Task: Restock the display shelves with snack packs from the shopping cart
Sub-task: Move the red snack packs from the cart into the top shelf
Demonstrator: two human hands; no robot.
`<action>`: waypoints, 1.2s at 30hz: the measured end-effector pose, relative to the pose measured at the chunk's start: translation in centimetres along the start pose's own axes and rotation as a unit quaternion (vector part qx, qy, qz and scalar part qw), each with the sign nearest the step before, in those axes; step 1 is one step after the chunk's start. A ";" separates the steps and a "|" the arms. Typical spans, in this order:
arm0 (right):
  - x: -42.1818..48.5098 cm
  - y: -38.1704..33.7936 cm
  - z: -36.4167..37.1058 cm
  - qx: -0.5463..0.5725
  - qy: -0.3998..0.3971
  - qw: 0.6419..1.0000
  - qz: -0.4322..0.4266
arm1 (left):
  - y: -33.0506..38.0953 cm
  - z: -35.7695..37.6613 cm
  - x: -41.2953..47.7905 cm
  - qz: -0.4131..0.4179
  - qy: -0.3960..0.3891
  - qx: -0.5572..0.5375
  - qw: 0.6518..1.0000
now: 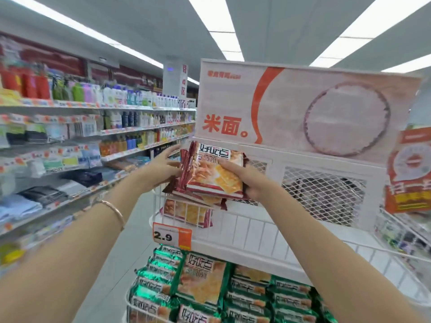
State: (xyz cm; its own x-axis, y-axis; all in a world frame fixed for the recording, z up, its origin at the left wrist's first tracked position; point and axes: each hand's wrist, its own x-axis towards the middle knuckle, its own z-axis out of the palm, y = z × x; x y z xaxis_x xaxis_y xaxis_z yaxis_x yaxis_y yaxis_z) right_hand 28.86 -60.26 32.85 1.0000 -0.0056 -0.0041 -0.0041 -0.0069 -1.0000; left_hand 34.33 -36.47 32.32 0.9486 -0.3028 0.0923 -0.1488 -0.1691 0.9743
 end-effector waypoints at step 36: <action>0.3 0.9 -8.4 -0.021 0.279 0.958 -0.065 | 2.6 9.2 4.0 0.170 -0.111 0.305 0.931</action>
State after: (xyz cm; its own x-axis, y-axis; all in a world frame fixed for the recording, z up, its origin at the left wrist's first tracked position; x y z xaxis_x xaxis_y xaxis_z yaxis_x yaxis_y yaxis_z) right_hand 29.14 -68.68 32.05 0.8336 -0.5354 0.1358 0.1081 -0.0830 -0.9907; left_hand 35.16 -46.70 33.31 0.7470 -0.6105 0.2633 -0.6245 -0.5083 0.5930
